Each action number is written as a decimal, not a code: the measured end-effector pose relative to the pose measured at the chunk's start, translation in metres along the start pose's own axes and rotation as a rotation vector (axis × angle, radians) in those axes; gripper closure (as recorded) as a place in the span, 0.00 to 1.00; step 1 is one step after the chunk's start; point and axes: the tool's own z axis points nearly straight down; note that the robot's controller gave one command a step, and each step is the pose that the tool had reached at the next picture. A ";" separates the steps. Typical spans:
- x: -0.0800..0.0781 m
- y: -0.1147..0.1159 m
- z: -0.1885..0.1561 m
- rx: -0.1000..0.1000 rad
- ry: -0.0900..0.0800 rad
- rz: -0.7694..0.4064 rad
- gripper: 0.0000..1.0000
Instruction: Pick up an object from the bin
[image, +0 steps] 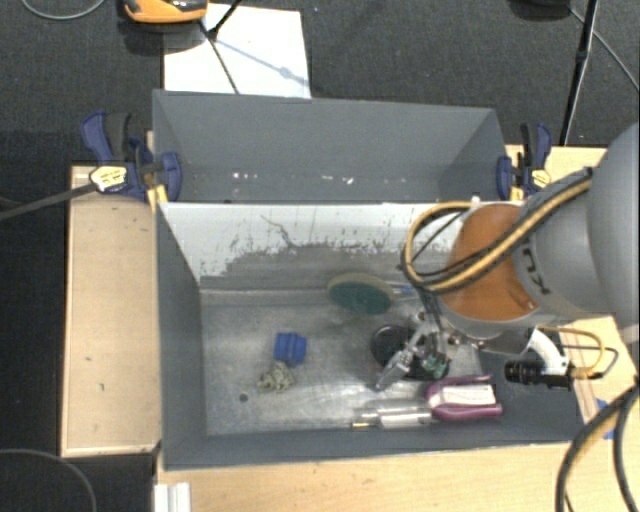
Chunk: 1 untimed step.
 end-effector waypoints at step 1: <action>0.000 0.000 -0.001 0.000 -0.002 -0.004 0.00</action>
Offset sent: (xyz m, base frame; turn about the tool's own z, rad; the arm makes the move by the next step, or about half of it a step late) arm 0.0000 0.0000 0.0000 0.0000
